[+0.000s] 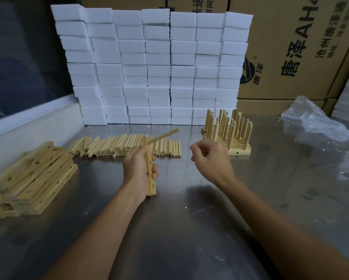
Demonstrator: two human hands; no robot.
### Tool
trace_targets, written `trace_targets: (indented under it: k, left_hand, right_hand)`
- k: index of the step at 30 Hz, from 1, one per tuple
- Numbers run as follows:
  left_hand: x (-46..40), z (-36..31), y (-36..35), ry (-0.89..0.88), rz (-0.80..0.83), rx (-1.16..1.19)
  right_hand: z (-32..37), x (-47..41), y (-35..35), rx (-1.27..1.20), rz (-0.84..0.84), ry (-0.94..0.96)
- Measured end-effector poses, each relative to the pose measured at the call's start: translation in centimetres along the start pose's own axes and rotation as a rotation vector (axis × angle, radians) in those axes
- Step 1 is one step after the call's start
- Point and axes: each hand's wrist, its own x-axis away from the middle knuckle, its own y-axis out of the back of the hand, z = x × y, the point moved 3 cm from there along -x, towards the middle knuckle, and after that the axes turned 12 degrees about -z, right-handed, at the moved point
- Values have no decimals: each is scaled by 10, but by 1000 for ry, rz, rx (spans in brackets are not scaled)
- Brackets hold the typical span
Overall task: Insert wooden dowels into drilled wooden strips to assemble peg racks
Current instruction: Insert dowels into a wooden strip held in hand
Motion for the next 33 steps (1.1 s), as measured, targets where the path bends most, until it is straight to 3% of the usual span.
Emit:
trace_targets:
  k: [5, 17, 28, 33]
  left_hand:
    - [-7, -2, 10, 183, -61, 171]
    - [-11, 0, 10, 222, -89, 187]
    - [-13, 1, 10, 236, -88, 185]
    - [-15, 2, 11, 229, -94, 179]
  right_hand:
    - [-20, 5, -23, 154, 186, -75]
    - [-21, -17, -72, 528, 288, 25]
    - [-23, -24, -51, 507, 194, -152]
    - [-26, -25, -29, 315, 23, -222]
